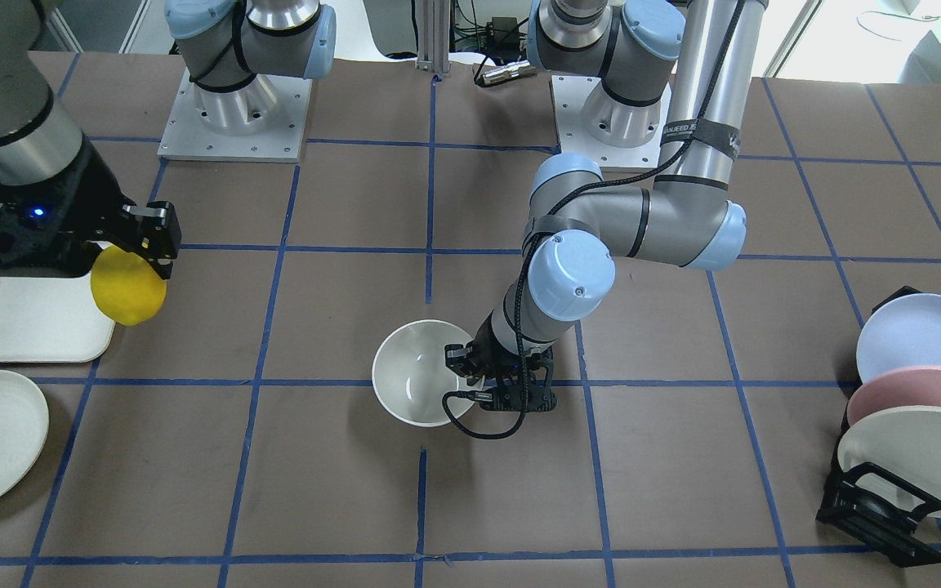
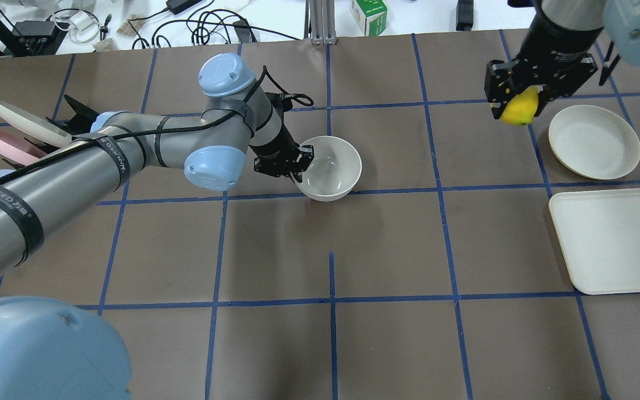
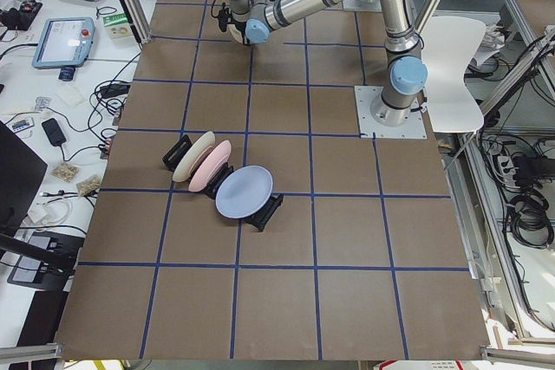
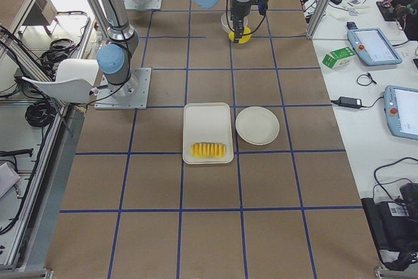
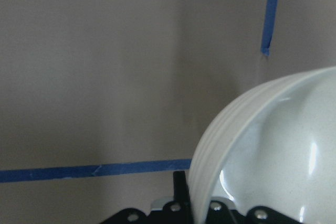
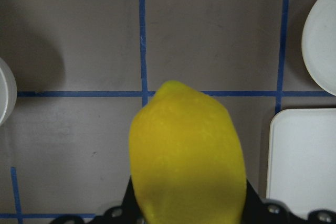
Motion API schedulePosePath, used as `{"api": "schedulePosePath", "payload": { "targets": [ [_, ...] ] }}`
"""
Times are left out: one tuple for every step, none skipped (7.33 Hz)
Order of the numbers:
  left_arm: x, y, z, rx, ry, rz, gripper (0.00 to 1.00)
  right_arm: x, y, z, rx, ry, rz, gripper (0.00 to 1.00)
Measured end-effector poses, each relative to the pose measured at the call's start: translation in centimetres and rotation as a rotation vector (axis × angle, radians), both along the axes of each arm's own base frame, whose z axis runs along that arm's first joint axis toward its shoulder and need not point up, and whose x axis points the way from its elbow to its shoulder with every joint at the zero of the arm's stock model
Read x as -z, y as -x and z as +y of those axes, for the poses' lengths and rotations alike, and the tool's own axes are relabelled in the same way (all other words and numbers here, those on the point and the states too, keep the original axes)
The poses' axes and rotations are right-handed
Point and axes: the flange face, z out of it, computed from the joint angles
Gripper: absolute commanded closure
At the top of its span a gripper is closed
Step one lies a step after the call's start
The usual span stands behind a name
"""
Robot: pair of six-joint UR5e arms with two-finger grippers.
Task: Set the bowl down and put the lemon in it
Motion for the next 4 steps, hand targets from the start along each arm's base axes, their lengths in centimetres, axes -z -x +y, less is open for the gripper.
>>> {"api": "schedulePosePath", "payload": {
  "targets": [
    [0.2, 0.1, 0.0, -0.002, 0.002, 0.003, 0.01, 1.6, -3.1, -1.1, -0.011, 0.021, 0.002, 0.82],
    [0.2, 0.2, 0.0, -0.005, 0.001, 0.004, 0.00, 3.2, -6.1, -2.0, -0.023, 0.040, 0.001, 0.82],
    [-0.1, 0.1, 0.0, -0.006, 0.002, 0.001, 0.00, 4.8, -8.5, -2.7, -0.033, 0.046, -0.001, 0.81],
    [-0.9, -0.2, -0.3, -0.011, 0.012, -0.002, 0.00, 6.0, -10.2, -3.1, -0.036, 0.045, -0.013, 0.81]
  ]
}}
